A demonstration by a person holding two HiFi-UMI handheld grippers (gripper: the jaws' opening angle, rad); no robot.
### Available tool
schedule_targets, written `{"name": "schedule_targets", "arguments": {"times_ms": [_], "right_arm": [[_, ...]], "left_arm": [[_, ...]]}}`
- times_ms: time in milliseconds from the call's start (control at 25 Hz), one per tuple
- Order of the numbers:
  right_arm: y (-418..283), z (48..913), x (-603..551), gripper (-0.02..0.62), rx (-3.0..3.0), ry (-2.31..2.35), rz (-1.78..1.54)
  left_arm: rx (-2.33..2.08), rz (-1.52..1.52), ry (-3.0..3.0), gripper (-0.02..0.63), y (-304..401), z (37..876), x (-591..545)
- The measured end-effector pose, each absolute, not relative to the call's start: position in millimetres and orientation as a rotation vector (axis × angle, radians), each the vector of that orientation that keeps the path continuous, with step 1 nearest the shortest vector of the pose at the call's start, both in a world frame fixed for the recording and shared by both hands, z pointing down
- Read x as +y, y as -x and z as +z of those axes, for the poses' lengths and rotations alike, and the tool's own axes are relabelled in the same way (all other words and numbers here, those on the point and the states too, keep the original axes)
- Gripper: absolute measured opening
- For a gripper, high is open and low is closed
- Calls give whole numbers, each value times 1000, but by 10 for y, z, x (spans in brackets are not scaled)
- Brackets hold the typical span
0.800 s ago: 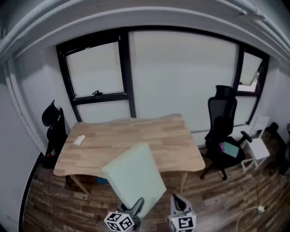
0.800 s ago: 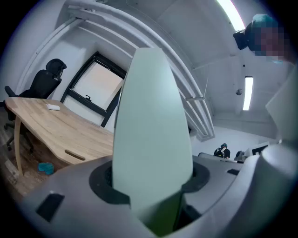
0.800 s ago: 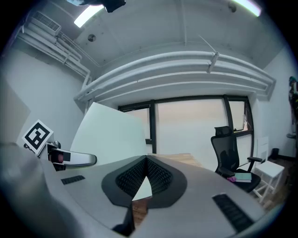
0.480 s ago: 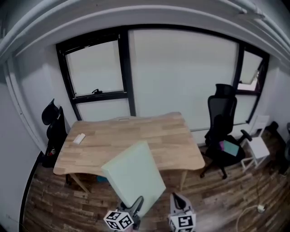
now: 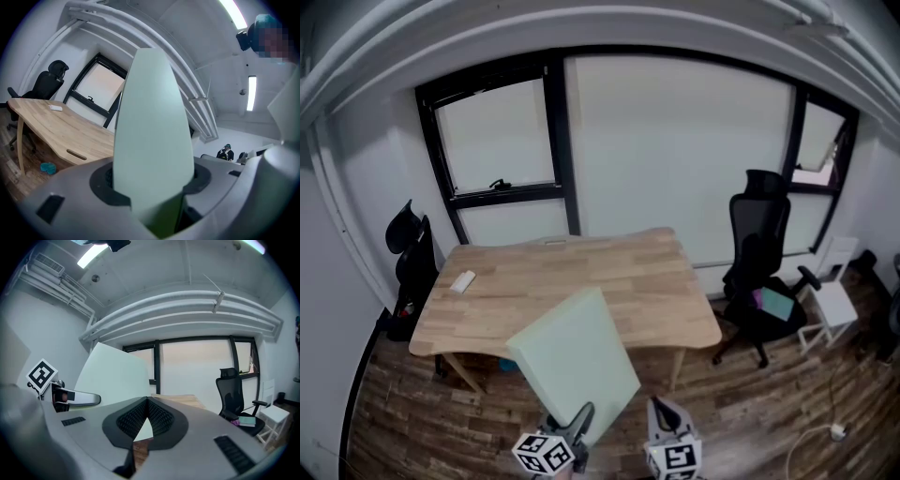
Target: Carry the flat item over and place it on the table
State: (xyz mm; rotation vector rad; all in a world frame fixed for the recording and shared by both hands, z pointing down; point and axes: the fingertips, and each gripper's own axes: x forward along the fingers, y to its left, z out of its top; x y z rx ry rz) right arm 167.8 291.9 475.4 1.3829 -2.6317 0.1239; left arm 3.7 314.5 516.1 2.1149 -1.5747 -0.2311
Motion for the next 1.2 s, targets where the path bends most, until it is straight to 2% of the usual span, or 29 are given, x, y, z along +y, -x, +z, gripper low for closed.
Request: {"name": "schedule_targets", "arguments": {"times_ms": [760, 1200], "right_arm": [[-2061, 4808, 2995, -3, -2667, -1262, 136], [-2112, 4823, 2664, -3, -2674, -1287, 140]], "left_arm": [[-1668, -271, -2044, 261, -405, 5135, 3396], [-1640, -277, -2053, 261, -466, 5168, 3023]]}}
